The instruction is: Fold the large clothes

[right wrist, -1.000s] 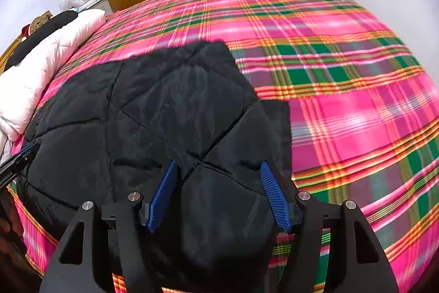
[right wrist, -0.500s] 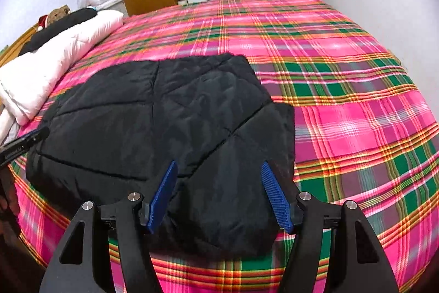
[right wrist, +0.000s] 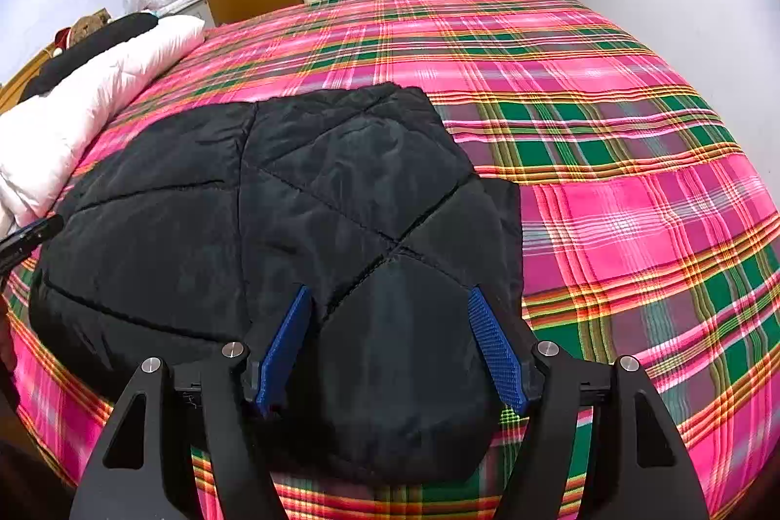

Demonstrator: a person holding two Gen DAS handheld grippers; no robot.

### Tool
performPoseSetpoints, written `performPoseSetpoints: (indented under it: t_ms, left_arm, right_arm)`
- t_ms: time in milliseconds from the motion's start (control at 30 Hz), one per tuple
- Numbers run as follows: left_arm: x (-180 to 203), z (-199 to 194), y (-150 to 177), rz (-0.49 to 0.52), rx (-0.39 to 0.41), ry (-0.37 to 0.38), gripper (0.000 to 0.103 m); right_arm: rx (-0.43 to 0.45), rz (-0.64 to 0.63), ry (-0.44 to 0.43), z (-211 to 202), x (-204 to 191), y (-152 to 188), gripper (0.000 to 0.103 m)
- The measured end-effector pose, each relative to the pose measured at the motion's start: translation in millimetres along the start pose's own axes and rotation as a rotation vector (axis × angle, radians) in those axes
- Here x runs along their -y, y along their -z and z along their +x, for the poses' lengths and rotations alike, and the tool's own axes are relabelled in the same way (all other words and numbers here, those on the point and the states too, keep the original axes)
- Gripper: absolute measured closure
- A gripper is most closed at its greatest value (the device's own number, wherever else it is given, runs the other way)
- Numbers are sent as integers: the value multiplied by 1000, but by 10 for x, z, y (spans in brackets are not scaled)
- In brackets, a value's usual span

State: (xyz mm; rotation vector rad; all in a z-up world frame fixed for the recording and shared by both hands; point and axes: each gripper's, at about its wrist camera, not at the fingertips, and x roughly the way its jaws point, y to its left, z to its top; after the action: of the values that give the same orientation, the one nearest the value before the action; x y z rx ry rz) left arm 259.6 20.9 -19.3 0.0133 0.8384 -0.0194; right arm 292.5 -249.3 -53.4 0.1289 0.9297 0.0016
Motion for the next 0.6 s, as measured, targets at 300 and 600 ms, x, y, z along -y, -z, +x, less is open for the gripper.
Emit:
performPoseSetpoints:
  t_ms: [300, 600]
  left_arm:
    - [-201, 84, 26, -24, -29, -45, 47]
    - [-472, 316, 36, -34, -71, -111, 46]
  right_arm:
    - [-23, 26, 0, 74, 212, 27, 30]
    - [-81, 64, -100, 291, 408, 32, 28]
